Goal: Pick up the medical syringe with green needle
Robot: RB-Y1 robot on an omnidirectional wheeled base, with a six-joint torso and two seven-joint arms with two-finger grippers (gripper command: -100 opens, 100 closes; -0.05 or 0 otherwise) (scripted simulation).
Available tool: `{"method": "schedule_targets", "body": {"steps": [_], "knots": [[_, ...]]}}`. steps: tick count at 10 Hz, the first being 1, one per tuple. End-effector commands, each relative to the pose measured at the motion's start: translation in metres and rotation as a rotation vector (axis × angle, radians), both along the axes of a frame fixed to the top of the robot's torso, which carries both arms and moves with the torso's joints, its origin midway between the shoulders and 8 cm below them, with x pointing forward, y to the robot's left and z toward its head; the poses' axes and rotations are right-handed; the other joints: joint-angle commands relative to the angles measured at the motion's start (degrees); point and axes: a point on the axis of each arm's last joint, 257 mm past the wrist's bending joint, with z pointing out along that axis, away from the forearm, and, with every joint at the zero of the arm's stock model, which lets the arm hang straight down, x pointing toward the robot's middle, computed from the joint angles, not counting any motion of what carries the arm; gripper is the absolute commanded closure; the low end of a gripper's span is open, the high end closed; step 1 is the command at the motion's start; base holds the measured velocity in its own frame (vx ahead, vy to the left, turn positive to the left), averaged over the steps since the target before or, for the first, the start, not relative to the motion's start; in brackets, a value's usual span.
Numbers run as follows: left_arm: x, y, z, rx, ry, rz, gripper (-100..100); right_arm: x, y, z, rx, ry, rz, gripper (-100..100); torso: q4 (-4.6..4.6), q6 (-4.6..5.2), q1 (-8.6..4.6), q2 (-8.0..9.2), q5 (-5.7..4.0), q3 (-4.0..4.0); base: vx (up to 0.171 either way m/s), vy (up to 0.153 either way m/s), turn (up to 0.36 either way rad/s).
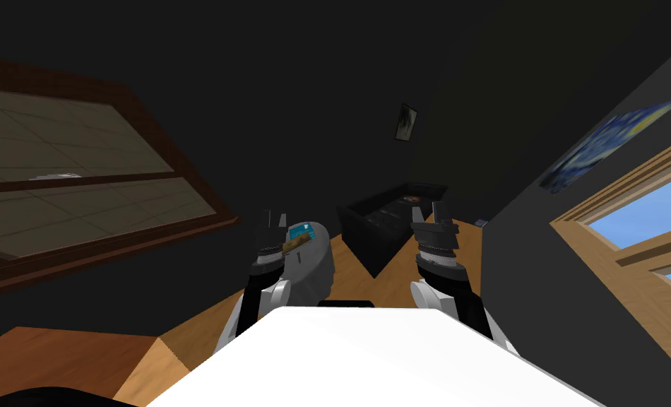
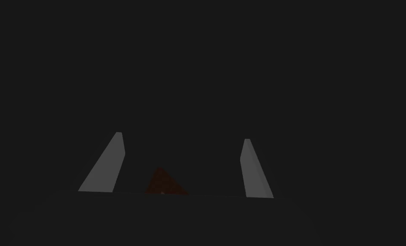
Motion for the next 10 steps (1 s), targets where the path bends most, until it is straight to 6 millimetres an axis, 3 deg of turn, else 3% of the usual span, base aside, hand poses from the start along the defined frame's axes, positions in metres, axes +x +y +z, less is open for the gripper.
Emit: {"method": "schedule_targets", "body": {"steps": [1, 5, 8, 9, 10], "knots": [[0.004, 0.002, -0.006, 0.019, 0.025, -0.007, -100, 0.000, 0.000, 0.000, 0.000, 0.000, 0.000, 0, 0.00, 0.00, 0.00, 0.00, 0.00, 0.00, 0.000, -0.046, -0.015], [0.022, 0.023, -0.038, 0.053, 0.162, -0.007, -100, 0.000, 0.000, 0.000, 0.000, 0.000, 0.000, 0, -0.02, 0.01, -0.57, -0.09, -0.12, -0.05, 0.017, -0.135, -0.025], [0.039, 0.060, -0.077, 0.049, 0.315, 0.021, -100, 0.000, 0.000, 0.000, 0.000, 0.000, 0.000, 0, -0.04, 0.00, -0.60, -0.17, -0.14, -0.10, 0.058, -0.170, -0.045], [0.040, 0.060, -0.079, 0.047, 0.321, 0.023, -100, 0.000, 0.000, 0.000, 0.000, 0.000, 0.000, 0, -0.06, 0.01, -0.70, -0.30, -0.15, -0.17, 0.064, -0.157, -0.008], [0.044, 0.077, -0.093, 0.038, 0.375, 0.038, -100, 0.000, 0.000, 0.000, 0.000, 0.000, 0.000, 0, -0.06, 0.00, -0.61, -0.25, -0.15, -0.15, 0.040, -0.131, -0.038]]}}
